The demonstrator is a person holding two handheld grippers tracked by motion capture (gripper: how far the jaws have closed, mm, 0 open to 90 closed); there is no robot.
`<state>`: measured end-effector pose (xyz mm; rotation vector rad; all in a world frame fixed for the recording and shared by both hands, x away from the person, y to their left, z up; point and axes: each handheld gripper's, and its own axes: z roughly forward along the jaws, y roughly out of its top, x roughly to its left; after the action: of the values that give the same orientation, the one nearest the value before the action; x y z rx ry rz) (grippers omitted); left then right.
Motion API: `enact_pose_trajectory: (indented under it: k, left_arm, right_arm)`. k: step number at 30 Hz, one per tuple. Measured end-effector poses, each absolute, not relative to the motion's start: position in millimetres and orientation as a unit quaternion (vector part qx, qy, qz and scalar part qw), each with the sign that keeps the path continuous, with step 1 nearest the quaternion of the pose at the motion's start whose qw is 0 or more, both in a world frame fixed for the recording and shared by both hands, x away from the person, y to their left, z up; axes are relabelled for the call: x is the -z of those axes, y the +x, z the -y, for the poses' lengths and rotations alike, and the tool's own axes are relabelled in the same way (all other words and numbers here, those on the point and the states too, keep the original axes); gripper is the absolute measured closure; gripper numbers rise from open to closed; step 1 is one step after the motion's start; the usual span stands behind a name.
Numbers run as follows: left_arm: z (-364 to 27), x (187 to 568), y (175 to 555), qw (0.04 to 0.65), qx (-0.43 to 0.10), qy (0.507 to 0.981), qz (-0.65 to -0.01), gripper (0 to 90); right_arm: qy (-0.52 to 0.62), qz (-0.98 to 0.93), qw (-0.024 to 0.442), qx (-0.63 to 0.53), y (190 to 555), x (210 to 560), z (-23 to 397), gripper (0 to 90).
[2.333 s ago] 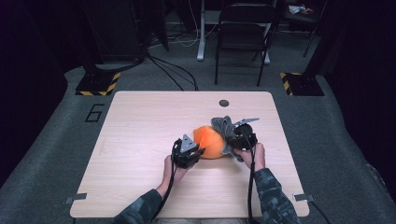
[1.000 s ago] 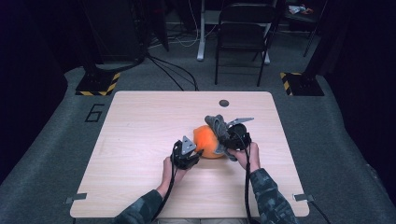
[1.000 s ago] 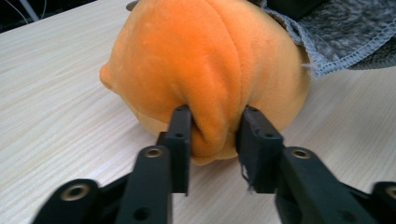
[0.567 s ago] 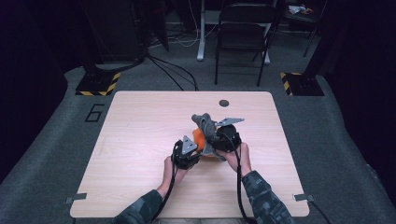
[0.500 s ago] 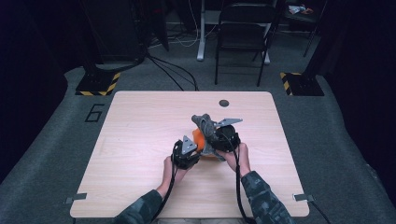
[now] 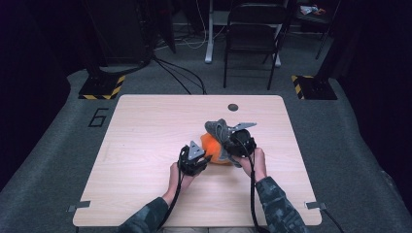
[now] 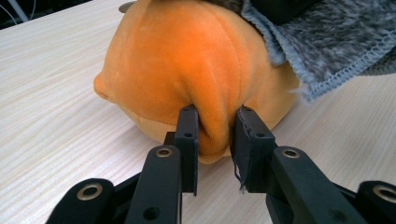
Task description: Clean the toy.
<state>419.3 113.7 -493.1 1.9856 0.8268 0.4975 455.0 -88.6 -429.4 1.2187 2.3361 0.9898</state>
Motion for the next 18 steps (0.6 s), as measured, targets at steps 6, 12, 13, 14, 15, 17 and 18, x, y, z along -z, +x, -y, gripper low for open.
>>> enact_pose_trajectory:
  k: [6, 12, 13, 14, 15, 17, 18]
  left_arm:
    - [-114.3, 493.2, 419.6, 0.45, -0.198, 0.803, -0.336, 72.8]
    - [-115.3, 493.7, 420.9, 0.451, -0.195, 0.803, -0.337, 72.8]
    - [-115.6, 493.8, 421.0, 0.451, -0.194, 0.803, -0.337, 72.8]
    - [-115.6, 493.8, 421.0, 0.452, -0.193, 0.803, -0.337, 72.8]
    - [-115.4, 493.8, 420.8, 0.451, -0.193, 0.804, -0.336, 72.8]
    - [-115.2, 493.8, 420.7, 0.452, -0.193, 0.803, -0.336, 72.7]
    - [-114.7, 494.1, 420.7, 0.454, -0.192, 0.802, -0.337, 72.6]
  right_arm:
    - [0.455, -0.809, 0.153, -0.339, 461.1, 435.5, 106.2, 73.1]
    - [0.474, -0.806, 0.158, -0.318, 467.0, 444.4, 120.9, 72.9]
    - [0.478, -0.805, 0.155, -0.315, 469.0, 447.5, 124.5, 72.9]
    - [0.487, -0.801, 0.152, -0.314, 470.5, 450.9, 127.7, 72.9]
    - [0.49, -0.8, 0.146, -0.314, 472.1, 453.9, 131.0, 72.9]
    - [0.498, -0.798, 0.145, -0.307, 473.2, 458.2, 134.3, 72.9]
    - [0.499, -0.798, 0.143, -0.305, 473.7, 460.0, 135.7, 72.9]
